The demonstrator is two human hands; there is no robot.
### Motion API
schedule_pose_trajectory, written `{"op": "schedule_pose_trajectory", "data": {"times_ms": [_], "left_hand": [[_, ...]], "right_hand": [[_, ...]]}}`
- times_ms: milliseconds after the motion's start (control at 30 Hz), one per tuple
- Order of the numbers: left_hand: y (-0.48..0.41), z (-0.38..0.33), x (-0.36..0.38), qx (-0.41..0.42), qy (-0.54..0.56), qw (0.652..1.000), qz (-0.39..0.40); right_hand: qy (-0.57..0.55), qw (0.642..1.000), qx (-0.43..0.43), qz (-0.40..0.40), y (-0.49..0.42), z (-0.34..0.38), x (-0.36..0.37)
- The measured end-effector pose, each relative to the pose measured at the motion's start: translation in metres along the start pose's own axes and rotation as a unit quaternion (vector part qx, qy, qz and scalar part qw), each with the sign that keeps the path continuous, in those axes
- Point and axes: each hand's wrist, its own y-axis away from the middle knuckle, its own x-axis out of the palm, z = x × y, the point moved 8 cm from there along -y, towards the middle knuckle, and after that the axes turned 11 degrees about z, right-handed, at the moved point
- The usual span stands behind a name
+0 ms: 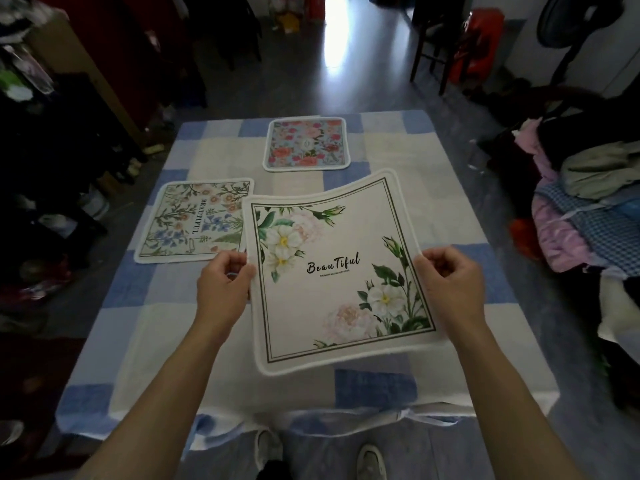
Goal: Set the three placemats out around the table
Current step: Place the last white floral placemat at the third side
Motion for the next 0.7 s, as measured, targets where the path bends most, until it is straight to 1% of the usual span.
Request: {"op": "schedule_pose_trajectory", "data": {"times_ms": [133, 267, 400, 500, 567, 700], "left_hand": [[-0.024, 0.024, -0.021, -0.024, 0.025, 0.998, 0.049], [-0.049, 0.036, -0.038, -0.021, 0.015, 0.997, 0.074], [-0.06, 0.044, -0.035, -0.026, 0.002, 0.995, 0.101], [-0.063, 0.046, -0.027, -0.03, -0.007, 0.99, 0.134], [-0.065, 0.049, -0.022, -0.039, -0.002, 0.99, 0.139], [-0.068, 0.058, -0.017, -0.06, -0.008, 0.991, 0.121]], "right_hand": [[0.03, 0.999, 0.015, -0.006, 0.004, 0.011, 0.036], [0.047, 0.998, 0.034, -0.024, 0.011, 0.013, 0.064], [0.061, 0.996, 0.051, -0.04, 0.016, 0.007, 0.071], [0.071, 0.995, 0.062, -0.034, 0.01, -0.002, 0.073], [0.074, 0.994, 0.072, -0.03, 0.004, -0.011, 0.072], [0.076, 0.993, 0.084, -0.025, -0.006, -0.025, 0.07]]}}
